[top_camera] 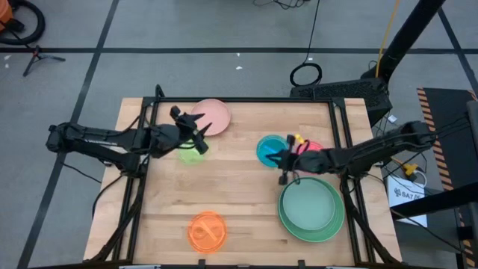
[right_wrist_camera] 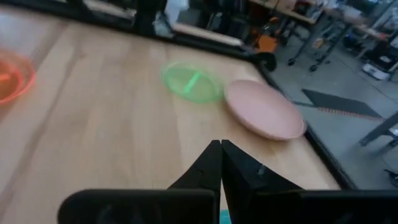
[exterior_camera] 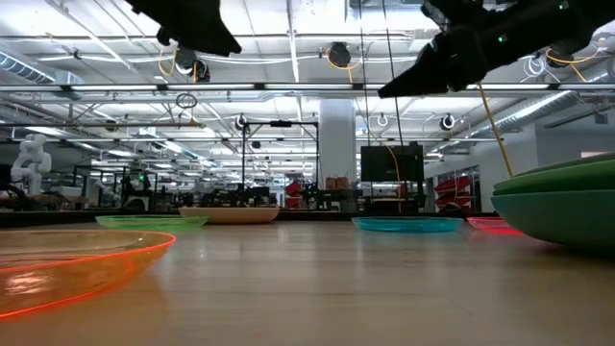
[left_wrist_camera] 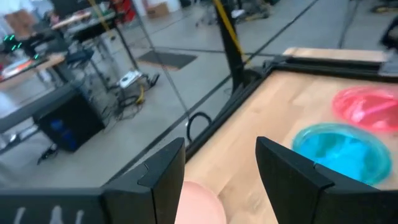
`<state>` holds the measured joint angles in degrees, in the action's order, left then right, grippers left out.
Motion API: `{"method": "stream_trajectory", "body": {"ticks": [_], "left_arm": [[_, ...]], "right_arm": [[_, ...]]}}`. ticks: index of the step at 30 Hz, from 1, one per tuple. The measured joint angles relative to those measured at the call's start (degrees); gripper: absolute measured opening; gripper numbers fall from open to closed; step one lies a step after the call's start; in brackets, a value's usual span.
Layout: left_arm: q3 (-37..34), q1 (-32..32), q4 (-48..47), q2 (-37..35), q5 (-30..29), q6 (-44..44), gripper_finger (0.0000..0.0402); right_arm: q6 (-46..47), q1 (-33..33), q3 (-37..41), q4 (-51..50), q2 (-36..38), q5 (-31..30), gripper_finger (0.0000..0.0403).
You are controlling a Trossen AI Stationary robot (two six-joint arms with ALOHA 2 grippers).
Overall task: Stack plastic plates
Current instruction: Stack the light pink plate on top of the light blue plate
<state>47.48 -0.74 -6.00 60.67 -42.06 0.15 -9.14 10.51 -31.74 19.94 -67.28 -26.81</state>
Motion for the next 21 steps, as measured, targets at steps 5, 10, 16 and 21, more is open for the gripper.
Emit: {"method": "stream_trajectory", "body": {"ticks": [5,10,16,21], "left_arm": [[0.01,3.84,2.59,3.73,0.05,-2.36,0.0202],[0.0,6.75,3.27,8.22,4.52,-5.94,0.0202],[-0.02,8.95,3.08,13.28,8.3,-9.09,0.0202],[-0.02,10.46,2.77,15.01,10.34,-10.38,0.0202]], "right_arm": [[-1.91,-1.17,0.93,0.31,5.11,6.62,0.0002],[-4.52,-1.21,0.93,2.1,7.2,9.03,0.0002],[-6.63,-1.23,0.93,1.15,7.53,9.01,0.0002],[-7.88,-1.21,0.93,-2.07,8.51,8.96,0.0002]]}}
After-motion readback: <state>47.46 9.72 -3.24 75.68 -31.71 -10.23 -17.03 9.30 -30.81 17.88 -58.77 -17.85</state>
